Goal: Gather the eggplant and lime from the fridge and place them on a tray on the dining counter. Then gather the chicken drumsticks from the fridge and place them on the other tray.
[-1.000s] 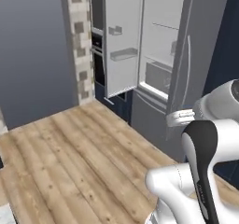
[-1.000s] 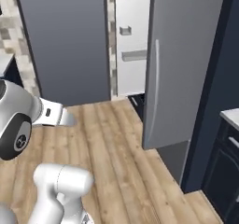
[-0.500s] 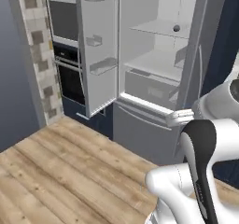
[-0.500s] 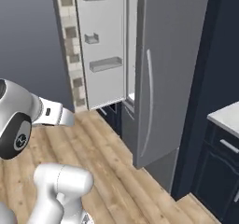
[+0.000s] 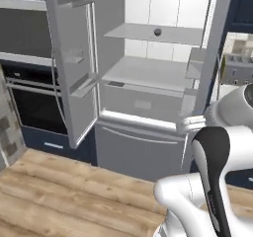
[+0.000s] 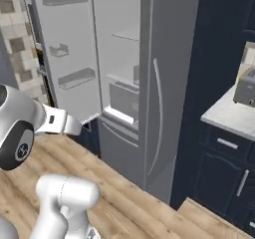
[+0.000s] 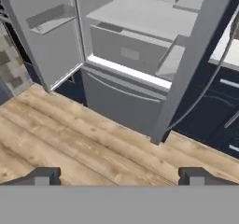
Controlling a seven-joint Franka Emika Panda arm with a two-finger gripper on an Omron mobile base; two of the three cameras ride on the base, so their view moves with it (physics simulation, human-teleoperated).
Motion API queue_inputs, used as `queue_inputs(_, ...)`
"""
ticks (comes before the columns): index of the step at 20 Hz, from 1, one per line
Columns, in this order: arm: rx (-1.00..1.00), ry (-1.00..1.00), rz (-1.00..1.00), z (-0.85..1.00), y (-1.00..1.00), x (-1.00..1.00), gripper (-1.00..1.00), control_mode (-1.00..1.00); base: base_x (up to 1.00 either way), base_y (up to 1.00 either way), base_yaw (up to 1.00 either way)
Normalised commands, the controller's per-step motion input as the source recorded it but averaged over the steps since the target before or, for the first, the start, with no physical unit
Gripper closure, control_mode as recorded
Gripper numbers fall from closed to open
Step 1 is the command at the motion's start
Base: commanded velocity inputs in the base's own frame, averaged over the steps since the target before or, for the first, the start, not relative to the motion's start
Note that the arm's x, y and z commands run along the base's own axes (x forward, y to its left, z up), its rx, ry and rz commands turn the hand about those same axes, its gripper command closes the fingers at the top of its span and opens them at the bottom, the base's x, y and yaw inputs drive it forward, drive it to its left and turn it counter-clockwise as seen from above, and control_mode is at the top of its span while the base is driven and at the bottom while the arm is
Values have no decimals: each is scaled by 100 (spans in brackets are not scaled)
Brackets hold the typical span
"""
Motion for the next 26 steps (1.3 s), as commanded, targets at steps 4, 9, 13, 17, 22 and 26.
queue_inputs(4,0,0,0,0,0,0,-100,100,16,72,-60)
queue_inputs(9,0,0,0,0,0,0,-100,100,4,91,-52)
queue_inputs(13,0,0,0,0,0,0,-100,100,17,61,-43)
queue_inputs(17,0,0,0,0,0,0,-100,100,61,29,-27)
queue_inputs(22,0,0,0,0,0,0,-100,100,66,40,-2)
queue_inputs(26,0,0,0,0,0,0,-100,100,76,3,22)
